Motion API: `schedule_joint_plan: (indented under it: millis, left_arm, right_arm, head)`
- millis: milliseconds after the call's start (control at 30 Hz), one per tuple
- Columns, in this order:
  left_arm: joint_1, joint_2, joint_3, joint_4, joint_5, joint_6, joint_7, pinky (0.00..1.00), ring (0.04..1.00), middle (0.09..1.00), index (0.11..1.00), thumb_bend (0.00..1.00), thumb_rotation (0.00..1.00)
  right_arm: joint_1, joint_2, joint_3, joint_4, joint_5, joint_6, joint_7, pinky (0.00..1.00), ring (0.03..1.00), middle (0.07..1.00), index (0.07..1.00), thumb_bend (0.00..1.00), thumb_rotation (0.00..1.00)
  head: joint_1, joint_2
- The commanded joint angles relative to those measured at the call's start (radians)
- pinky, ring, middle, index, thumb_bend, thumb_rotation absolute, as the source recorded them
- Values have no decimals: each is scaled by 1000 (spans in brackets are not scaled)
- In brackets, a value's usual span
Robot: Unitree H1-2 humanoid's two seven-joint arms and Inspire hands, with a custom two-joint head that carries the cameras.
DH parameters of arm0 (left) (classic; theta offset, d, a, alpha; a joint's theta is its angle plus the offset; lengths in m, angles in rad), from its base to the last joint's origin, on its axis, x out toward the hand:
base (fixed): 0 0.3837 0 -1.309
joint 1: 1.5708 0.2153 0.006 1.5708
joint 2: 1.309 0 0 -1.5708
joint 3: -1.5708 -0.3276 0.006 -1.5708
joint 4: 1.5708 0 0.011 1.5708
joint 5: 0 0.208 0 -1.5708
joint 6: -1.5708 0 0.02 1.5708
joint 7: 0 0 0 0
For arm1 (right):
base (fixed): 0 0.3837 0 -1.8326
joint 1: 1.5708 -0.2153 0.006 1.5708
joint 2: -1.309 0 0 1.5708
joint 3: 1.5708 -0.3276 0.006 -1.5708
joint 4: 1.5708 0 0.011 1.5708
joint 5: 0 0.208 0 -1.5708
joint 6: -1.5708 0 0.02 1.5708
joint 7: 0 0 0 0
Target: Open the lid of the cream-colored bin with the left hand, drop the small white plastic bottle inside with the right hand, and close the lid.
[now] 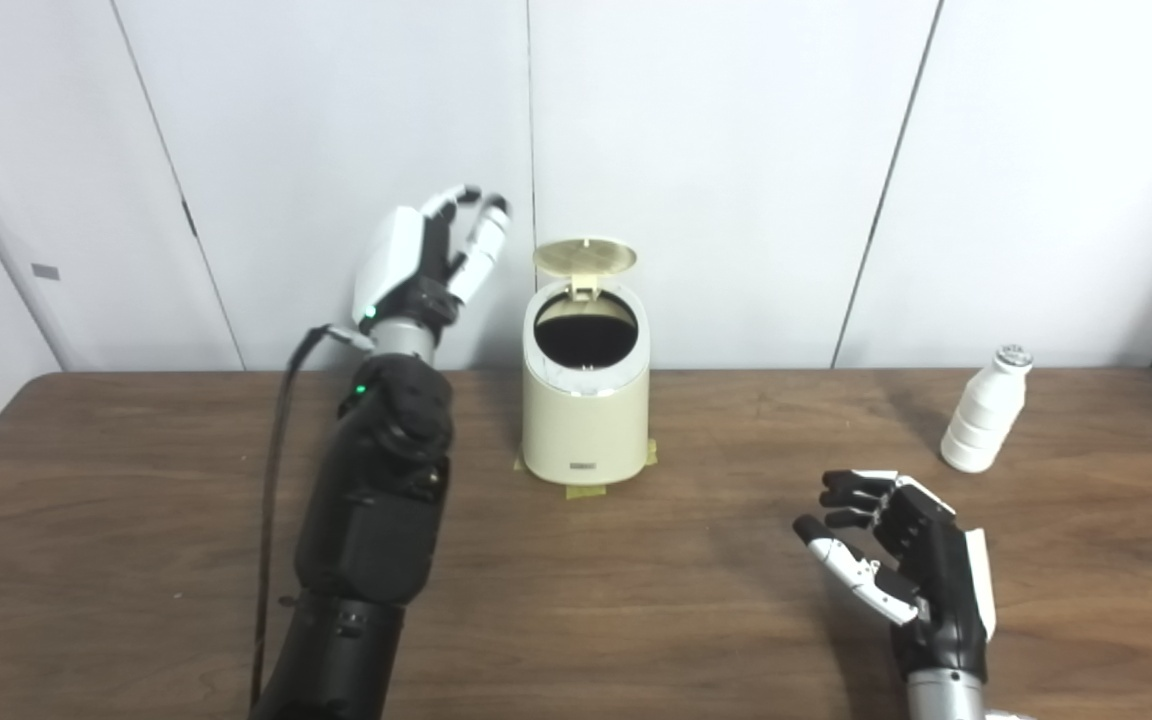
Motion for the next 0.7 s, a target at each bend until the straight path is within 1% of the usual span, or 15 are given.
schedule_joint_plan:
  millis: [0,33,133,200,233,300,367,433,567,667]
  left_arm:
    - [-38,-6,45,-27,-167,-121,23,847,904,898,877,229,1000]
    - [-37,-3,58,-22,-216,-156,28,850,901,894,875,205,989]
    - [-26,15,65,-20,-292,-229,49,843,877,875,843,169,932]
    - [-18,22,68,-27,-339,-260,53,844,871,867,842,156,941]
    - [-11,26,70,-37,-360,-268,53,829,865,862,838,157,951]
    - [18,33,67,-83,-388,-264,53,831,874,871,849,181,990]
    - [56,37,65,-139,-409,-252,57,841,881,874,854,196,999]
    - [94,40,66,-187,-430,-242,59,826,868,862,842,203,987]
    - [168,33,71,-275,-475,-202,64,805,843,830,813,221,869]
    - [234,41,70,-329,-505,-203,56,803,834,820,801,232,840]
  right_arm:
    - [1,14,7,10,3,-8,-1,509,578,604,492,482,140]
    - [2,12,8,12,1,-10,0,509,579,604,492,482,140]
    - [4,12,10,10,-5,-9,0,513,582,607,493,481,140]
    - [3,13,9,10,-3,-6,0,513,582,606,493,482,140]
    - [4,13,9,9,-1,-5,1,514,582,606,493,482,140]
    - [5,14,11,4,-1,0,3,512,581,607,493,482,140]
    - [3,13,12,7,4,-5,4,512,582,608,493,481,139]
    - [0,10,10,13,9,-11,6,517,584,609,493,481,139]
    - [-2,11,8,14,5,-10,3,512,580,608,493,481,139]
    - [-4,11,10,13,1,-14,2,514,584,611,493,481,140]
  head:
    - [-1,1]
    - [-1,1]
    - [1,2]
    - [0,2]
    - [-2,1]
    - [-4,2]
    - [-4,1]
    - [-2,0]
    - [-1,-1]
    - [-2,1]
